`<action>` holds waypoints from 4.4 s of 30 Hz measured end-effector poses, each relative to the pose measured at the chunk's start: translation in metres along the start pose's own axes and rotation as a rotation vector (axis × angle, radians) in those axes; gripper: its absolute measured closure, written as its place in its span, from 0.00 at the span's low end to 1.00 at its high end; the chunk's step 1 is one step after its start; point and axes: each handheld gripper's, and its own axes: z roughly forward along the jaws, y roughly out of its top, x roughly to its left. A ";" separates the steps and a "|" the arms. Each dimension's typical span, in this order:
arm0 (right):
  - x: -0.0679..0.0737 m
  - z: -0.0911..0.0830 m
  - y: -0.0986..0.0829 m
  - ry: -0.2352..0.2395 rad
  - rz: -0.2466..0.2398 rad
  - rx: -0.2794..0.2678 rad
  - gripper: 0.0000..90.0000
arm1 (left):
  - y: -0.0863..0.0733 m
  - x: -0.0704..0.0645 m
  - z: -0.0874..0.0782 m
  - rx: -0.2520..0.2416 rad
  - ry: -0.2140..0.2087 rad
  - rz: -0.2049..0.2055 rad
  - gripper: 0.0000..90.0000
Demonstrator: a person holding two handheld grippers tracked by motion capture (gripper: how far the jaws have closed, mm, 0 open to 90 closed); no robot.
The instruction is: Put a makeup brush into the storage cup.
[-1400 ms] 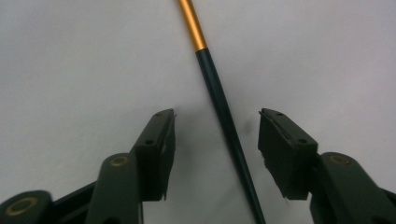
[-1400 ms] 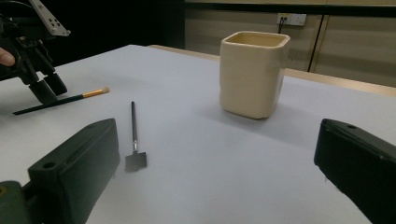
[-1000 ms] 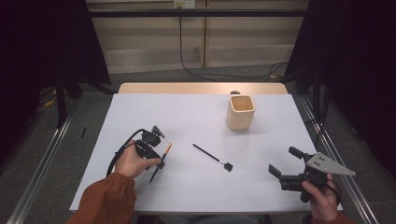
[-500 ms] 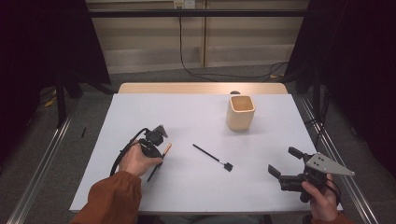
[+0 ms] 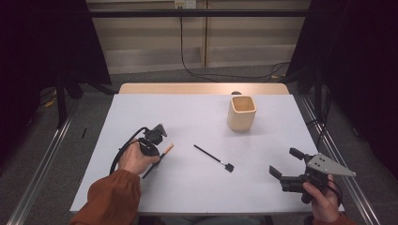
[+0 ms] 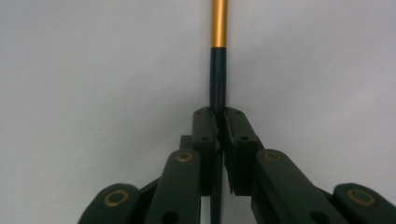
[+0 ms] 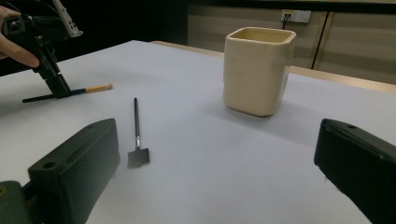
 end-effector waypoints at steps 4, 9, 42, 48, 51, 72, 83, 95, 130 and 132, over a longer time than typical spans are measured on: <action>-0.001 0.000 0.000 -0.003 0.003 0.002 0.00 | -0.001 0.002 -0.001 -0.009 -0.018 0.001 0.94; 0.000 0.000 0.000 -0.003 0.003 0.002 0.00 | -0.001 0.004 -0.002 -0.010 -0.032 0.000 0.94; 0.000 0.000 0.000 -0.001 0.005 -0.004 0.00 | -0.023 0.005 -0.025 -0.327 -0.170 0.010 0.94; 0.000 0.000 0.000 0.000 0.005 -0.007 0.00 | -0.027 0.000 -0.027 -0.379 -0.180 0.039 0.94; 0.000 0.000 0.000 0.001 0.008 -0.006 0.00 | -0.029 -0.002 -0.026 -0.403 -0.186 0.042 0.94; 0.001 0.000 0.000 0.005 0.008 -0.010 0.00 | -0.043 -0.008 -0.023 -0.556 -0.226 0.068 0.94; 0.001 0.000 0.001 0.010 0.003 -0.015 0.00 | -0.046 -0.015 -0.027 -0.648 -0.254 0.096 0.94; 0.002 0.000 0.001 0.018 0.001 -0.020 0.00 | -0.056 -0.021 -0.032 -0.802 -0.257 0.122 0.94; 0.018 0.007 0.016 0.167 -0.006 -0.070 0.00 | -0.060 -0.029 -0.029 -1.060 -0.319 0.166 0.94; 0.021 0.010 0.019 0.187 -0.010 -0.067 0.00 | -0.060 -0.029 -0.029 -1.057 -0.316 0.166 0.94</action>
